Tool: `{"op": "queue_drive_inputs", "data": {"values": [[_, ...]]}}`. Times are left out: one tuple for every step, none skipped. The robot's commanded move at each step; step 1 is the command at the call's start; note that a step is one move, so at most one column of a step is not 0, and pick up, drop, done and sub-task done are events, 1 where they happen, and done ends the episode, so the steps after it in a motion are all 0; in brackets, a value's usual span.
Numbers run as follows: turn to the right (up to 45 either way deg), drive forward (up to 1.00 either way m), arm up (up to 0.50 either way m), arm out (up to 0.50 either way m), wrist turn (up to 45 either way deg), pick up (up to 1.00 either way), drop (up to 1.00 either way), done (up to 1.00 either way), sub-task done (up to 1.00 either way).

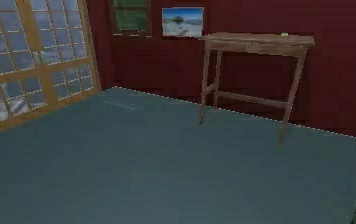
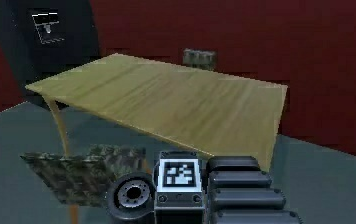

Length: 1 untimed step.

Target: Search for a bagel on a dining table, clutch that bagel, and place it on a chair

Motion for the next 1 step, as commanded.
{"op": "queue_drive_inputs", "data": {"values": [[-33.0,0.0,0.0,0.0,0.0,0.0,0.0,0.0,0.0]]}}
